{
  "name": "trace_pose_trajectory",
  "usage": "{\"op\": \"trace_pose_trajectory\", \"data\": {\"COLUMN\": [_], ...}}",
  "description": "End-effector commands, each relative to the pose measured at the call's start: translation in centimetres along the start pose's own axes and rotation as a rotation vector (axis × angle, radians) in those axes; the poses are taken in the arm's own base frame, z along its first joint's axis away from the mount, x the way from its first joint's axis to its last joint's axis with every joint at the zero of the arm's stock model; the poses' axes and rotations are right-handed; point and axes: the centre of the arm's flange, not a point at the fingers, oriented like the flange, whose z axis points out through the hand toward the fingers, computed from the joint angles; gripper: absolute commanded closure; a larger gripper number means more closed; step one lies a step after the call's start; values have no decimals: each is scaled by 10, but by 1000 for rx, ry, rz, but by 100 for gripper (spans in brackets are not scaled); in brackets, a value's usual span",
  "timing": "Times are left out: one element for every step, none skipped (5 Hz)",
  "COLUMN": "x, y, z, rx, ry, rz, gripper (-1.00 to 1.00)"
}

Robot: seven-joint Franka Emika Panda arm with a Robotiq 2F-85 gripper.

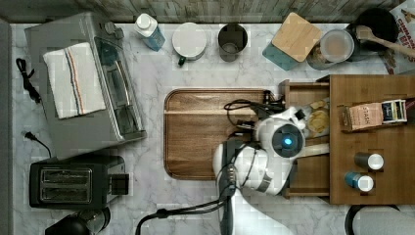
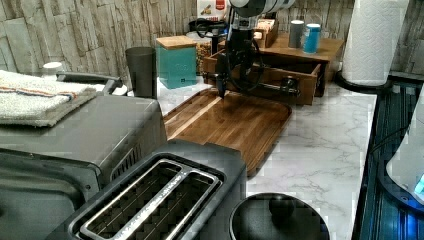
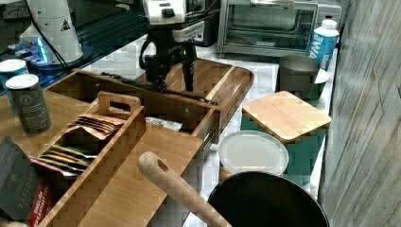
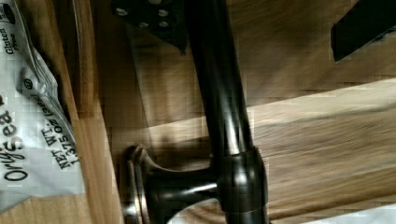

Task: Open the drawer.

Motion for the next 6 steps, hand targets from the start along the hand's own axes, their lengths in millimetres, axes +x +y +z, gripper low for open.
{"op": "trace_pose_trajectory", "data": {"x": [-46, -46, -46, -46, -46, -46], "y": [-160, -160, -160, -160, -159, -159], "z": [-28, -28, -28, -28, -28, -28], "rx": [-49, -49, -49, -49, -49, -49], "ry": [6, 6, 6, 6, 6, 6], "rz": [-275, -275, -275, -275, -275, -275], "gripper": [-100, -100, -100, -100, -100, -100]}}
